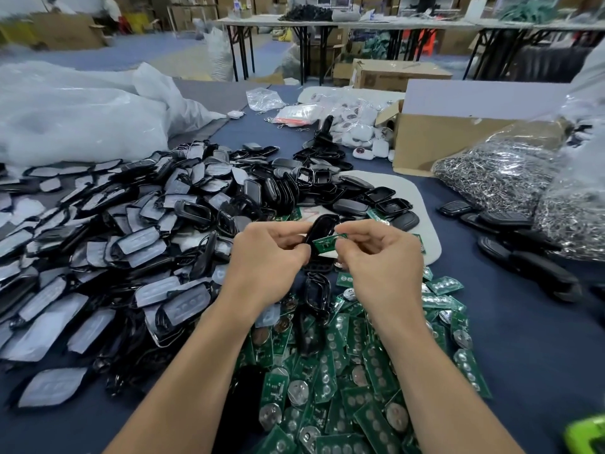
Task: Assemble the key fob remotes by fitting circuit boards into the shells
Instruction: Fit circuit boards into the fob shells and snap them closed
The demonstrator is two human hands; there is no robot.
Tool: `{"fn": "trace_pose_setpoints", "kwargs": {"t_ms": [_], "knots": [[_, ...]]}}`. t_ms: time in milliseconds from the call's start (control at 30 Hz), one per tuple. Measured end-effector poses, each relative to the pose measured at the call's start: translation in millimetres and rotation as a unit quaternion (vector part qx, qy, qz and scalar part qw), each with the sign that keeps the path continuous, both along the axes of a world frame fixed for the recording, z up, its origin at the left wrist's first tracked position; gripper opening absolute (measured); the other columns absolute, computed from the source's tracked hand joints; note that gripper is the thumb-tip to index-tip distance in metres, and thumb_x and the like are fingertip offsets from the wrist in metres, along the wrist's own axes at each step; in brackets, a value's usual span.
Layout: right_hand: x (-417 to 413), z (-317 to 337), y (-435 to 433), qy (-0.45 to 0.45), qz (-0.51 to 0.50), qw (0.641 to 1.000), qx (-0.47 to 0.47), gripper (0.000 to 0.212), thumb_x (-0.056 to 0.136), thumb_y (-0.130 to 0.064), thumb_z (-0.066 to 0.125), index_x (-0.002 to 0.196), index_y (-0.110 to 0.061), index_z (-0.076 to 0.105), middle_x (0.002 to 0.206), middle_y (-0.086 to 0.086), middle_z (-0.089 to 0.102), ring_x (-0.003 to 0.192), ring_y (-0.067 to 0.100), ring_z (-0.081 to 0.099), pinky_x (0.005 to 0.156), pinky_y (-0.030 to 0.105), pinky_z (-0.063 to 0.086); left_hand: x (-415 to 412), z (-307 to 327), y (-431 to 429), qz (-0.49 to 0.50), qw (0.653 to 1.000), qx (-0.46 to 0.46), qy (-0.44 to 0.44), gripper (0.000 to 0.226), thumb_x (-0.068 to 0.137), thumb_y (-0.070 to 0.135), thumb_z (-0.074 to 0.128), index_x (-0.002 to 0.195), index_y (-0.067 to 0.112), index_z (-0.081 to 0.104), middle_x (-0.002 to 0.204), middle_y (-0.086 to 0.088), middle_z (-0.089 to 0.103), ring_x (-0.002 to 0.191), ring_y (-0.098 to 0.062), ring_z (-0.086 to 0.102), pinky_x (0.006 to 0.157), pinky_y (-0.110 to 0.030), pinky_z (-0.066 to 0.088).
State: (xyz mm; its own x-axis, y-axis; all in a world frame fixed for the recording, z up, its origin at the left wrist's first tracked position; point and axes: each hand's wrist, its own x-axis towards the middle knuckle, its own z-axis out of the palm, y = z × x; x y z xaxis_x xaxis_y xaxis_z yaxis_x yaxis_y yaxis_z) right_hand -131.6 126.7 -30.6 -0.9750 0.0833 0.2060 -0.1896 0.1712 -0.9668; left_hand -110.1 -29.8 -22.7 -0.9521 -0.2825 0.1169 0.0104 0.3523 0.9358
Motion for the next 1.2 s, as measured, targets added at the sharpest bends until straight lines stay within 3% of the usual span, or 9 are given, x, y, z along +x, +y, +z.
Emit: {"fn": "trace_pose_setpoints", "kwargs": {"t_ms": [133, 300, 433, 567, 700, 767, 933, 1100, 1200], "knots": [[0.0, 0.9, -2.5, 0.003, -0.005, 1.000, 0.005, 0.022, 0.086, -0.012, 0.081, 0.090, -0.034, 0.079, 0.079, -0.014, 0.076, 0.071, 0.008, 0.074, 0.069, 0.029, 0.063, -0.5, 2.3, 0.6, 0.000, 1.000, 0.003, 0.000, 0.052, 0.085, 0.008, 0.077, 0.089, 0.060, 0.077, 0.086, 0.019, 0.080, 0.073, -0.006, 0.077, 0.073, -0.036, 0.067], [-2.3, 2.2, -0.8, -0.015, -0.038, 0.997, -0.060, 0.013, 0.082, -0.021, 0.082, 0.075, -0.032, 0.077, 0.064, -0.005, 0.073, 0.051, 0.007, 0.062, 0.051, 0.020, 0.050, -1.2, 4.0, -0.4, 0.015, 0.999, 0.029, -0.003, 0.047, 0.087, 0.004, 0.077, 0.092, 0.051, 0.073, 0.080, 0.024, 0.077, 0.070, -0.009, 0.078, 0.071, -0.036, 0.066], [-5.3, 0.9, 2.0, -0.048, -0.038, 0.989, -0.133, 0.019, 0.090, -0.012, 0.074, 0.074, -0.022, 0.073, 0.059, 0.001, 0.069, 0.047, 0.012, 0.054, 0.047, 0.020, 0.044, -2.5, 2.5, -2.5, 0.017, 1.000, 0.021, -0.012, 0.043, 0.089, 0.006, 0.077, 0.096, 0.048, 0.073, 0.077, 0.016, 0.079, 0.075, -0.035, 0.077, 0.073, -0.058, 0.064], [-3.9, 1.1, 1.4, -0.045, -0.006, 0.988, -0.148, 0.005, 0.088, -0.020, 0.072, 0.084, -0.019, 0.068, 0.077, 0.004, 0.078, 0.061, 0.018, 0.072, 0.054, 0.025, 0.049, -3.8, 0.2, -5.4, 0.000, 1.000, 0.020, -0.011, 0.043, 0.087, 0.002, 0.075, 0.104, 0.042, 0.074, 0.075, 0.006, 0.080, 0.072, -0.017, 0.078, 0.072, -0.035, 0.067], [-3.6, -0.6, 1.0, -0.045, 0.006, 0.988, -0.146, 0.017, 0.079, -0.013, 0.076, 0.086, -0.024, 0.065, 0.071, 0.006, 0.075, 0.055, 0.017, 0.062, 0.052, 0.026, 0.048, -4.0, -0.6, -6.0, -0.012, 0.999, 0.041, -0.014, 0.044, 0.087, -0.002, 0.073, 0.116, 0.031, 0.074, 0.076, 0.005, 0.080, 0.071, -0.014, 0.079, 0.067, -0.019, 0.061], [-4.0, -1.3, 1.4, -0.052, 0.009, 0.989, -0.135, 0.028, 0.078, -0.007, 0.076, 0.089, -0.029, 0.062, 0.066, 0.005, 0.072, 0.054, 0.017, 0.059, 0.054, 0.031, 0.051, -4.0, -0.9, -4.8, -0.010, 0.999, 0.040, -0.008, 0.044, 0.086, -0.002, 0.073, 0.112, 0.034, 0.075, 0.076, 0.006, 0.080, 0.070, -0.014, 0.078, 0.066, -0.020, 0.061], [-2.0, 2.1, 2.8, -0.014, 0.011, 0.999, -0.049, 0.018, 0.075, -0.015, 0.080, 0.080, -0.031, 0.072, 0.067, -0.004, 0.074, 0.056, 0.022, 0.064, 0.056, 0.041, 0.055, -5.2, -0.2, -1.8, -0.009, 0.999, 0.046, 0.004, 0.055, 0.088, -0.001, 0.072, 0.087, 0.053, 0.080, 0.083, 0.011, 0.081, 0.073, -0.013, 0.079, 0.073, -0.026, 0.065], [-1.8, 1.5, 1.8, 0.019, 0.007, 0.999, 0.038, 0.022, 0.078, -0.010, 0.083, 0.074, -0.029, 0.073, 0.070, -0.016, 0.074, 0.066, 0.004, 0.071, 0.060, 0.016, 0.054, -2.7, 0.7, -0.3, -0.024, 1.000, 0.016, 0.004, 0.057, 0.086, 0.001, 0.074, 0.092, 0.058, 0.079, 0.084, 0.014, 0.081, 0.076, -0.012, 0.079, 0.080, -0.037, 0.067], [-2.1, 2.1, 0.8, 0.023, -0.002, 0.999, 0.046, 0.023, 0.081, -0.010, 0.083, 0.075, -0.029, 0.072, 0.069, -0.014, 0.073, 0.064, 0.005, 0.070, 0.061, 0.020, 0.056, -2.8, -1.1, -2.5, -0.020, 1.000, 0.003, -0.001, 0.048, 0.084, 0.001, 0.074, 0.099, 0.047, 0.082, 0.088, 0.014, 0.081, 0.081, -0.007, 0.078, 0.082, -0.034, 0.066]]}}
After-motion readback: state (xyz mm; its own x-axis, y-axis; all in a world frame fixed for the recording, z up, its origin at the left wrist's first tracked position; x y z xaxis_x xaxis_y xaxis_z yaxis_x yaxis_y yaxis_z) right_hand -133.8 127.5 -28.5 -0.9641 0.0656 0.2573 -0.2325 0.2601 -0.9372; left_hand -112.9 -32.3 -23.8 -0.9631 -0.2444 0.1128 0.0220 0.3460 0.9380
